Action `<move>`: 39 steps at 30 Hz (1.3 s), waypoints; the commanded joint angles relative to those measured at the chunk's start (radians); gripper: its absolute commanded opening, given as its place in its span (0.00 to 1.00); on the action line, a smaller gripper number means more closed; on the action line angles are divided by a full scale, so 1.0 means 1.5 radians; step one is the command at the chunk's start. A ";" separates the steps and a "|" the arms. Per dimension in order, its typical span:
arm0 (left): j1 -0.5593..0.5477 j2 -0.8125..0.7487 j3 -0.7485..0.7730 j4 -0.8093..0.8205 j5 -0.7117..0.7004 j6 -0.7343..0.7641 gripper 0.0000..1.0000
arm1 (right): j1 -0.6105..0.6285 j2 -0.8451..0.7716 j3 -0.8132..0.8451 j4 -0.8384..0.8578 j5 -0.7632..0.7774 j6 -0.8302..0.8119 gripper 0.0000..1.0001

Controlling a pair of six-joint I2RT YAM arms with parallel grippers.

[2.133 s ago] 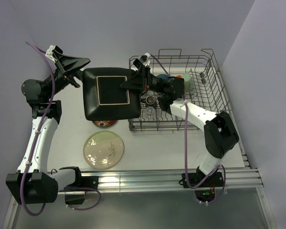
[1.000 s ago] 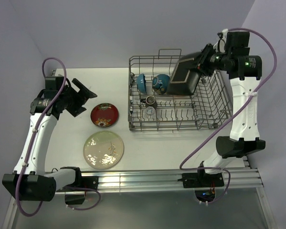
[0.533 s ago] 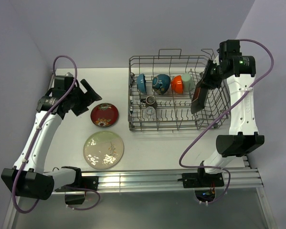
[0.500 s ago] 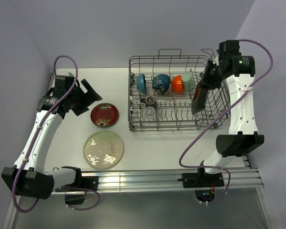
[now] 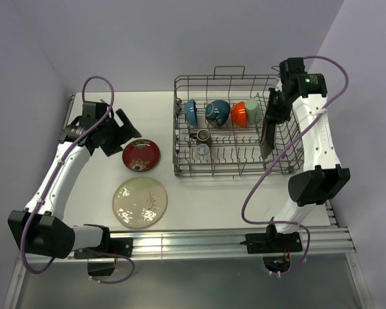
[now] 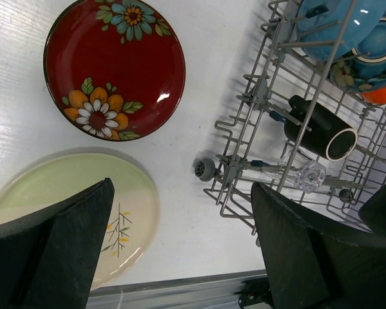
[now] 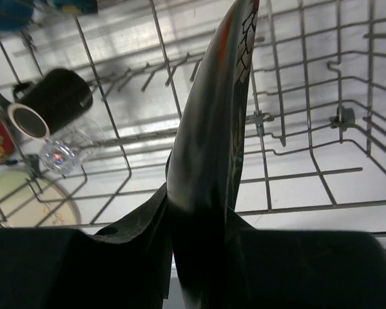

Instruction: Load the mixed dishes into the dish rack

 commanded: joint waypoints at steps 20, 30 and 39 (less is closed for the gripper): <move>0.143 0.065 -0.099 0.098 0.100 0.077 0.92 | 0.030 -0.084 -0.259 0.137 0.075 -0.043 0.00; 0.165 0.124 -0.142 0.191 0.255 0.080 0.90 | 0.005 -0.052 -0.316 0.174 0.067 -0.038 0.14; 0.189 0.149 -0.145 0.190 0.269 0.099 0.90 | -0.016 -0.043 -0.320 0.187 0.066 -0.029 0.55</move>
